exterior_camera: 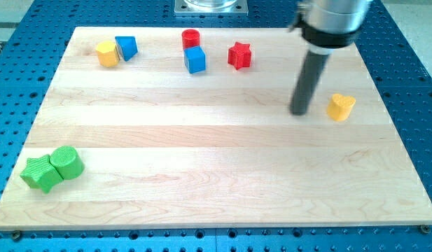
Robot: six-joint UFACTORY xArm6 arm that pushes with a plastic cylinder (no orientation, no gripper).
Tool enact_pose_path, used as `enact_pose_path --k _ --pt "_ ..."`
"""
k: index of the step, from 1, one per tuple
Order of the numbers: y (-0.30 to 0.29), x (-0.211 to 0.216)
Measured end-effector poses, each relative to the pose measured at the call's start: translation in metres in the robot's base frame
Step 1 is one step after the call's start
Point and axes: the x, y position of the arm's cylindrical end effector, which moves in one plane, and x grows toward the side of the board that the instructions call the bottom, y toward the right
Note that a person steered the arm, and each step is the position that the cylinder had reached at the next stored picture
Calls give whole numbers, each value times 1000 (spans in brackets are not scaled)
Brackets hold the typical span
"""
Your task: Point your arm to the bottom left of the hexagon
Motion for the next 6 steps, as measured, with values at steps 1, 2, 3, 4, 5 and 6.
enact_pose_path --k 1,2,3,4,5,6 --pt "-24 2" --pt "-24 2" --pt "-28 2" --pt "-28 2" --pt "-162 1" --pt "-242 -18"
